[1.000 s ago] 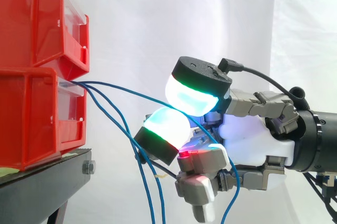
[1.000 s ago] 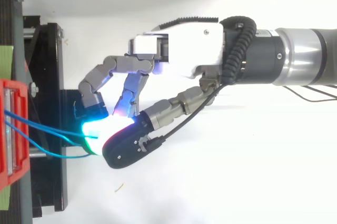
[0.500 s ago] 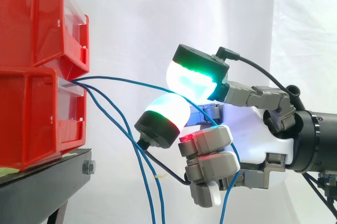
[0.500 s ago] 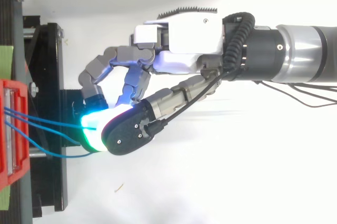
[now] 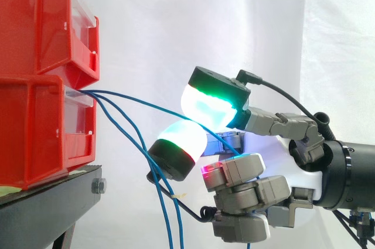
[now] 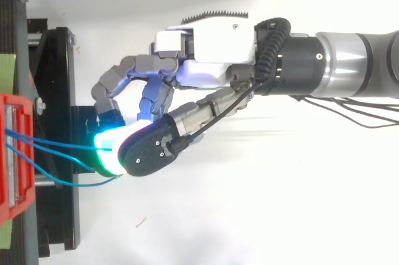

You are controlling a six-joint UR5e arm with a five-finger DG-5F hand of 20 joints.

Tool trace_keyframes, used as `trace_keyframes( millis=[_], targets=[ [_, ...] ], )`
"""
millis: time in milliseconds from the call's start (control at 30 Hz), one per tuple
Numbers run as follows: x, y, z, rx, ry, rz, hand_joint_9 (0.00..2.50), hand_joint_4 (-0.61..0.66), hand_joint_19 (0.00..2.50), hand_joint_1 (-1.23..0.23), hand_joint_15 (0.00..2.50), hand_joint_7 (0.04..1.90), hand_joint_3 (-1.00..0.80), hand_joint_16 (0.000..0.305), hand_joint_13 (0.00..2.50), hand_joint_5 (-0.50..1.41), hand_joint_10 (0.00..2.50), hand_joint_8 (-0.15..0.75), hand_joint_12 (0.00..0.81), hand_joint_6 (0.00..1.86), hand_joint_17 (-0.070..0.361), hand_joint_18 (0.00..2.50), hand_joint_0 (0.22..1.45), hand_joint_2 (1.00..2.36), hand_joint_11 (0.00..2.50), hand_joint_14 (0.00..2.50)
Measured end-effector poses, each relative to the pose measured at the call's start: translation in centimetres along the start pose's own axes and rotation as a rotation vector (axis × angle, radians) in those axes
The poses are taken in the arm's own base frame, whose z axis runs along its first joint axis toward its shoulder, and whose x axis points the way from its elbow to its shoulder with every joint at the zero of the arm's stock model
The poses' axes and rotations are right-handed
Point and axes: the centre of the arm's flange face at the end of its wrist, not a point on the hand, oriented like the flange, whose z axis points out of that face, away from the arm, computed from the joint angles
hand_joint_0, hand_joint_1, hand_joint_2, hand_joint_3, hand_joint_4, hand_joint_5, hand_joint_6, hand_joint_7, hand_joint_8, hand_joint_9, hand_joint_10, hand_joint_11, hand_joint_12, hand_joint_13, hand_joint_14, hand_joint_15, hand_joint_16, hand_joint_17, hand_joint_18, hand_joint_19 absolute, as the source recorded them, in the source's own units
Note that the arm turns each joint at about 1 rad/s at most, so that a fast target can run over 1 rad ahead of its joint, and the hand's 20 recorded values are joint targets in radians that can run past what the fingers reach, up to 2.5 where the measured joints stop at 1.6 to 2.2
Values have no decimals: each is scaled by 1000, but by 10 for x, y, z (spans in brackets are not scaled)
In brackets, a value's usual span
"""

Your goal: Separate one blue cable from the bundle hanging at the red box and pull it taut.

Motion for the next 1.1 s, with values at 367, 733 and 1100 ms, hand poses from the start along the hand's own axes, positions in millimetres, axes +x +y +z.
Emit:
trace_keyframes(
  millis=[367, 733, 1100],
  targets=[
    [0, 0, 1, -8, -1, -6, 1044, 42, 1152, -768, 1344, 1112, -96, 54, 1162, -159, 515, 418, 414, 887, 121, 1382, 631, 1020, 1378, 1176],
    [0, 0, 0, -8, 1, -5, 1037, 26, 1123, -769, 1327, 1111, -75, 56, 1165, -156, 557, 424, 418, 892, 125, 1398, 634, 1018, 1352, 1206],
    [-3, -1, -2, 8, -5, -37, 1020, 27, 1128, -769, 1308, 1089, -96, 54, 1182, -159, 870, 408, 415, 894, 122, 1393, 641, 1018, 1361, 1248]
  ],
)
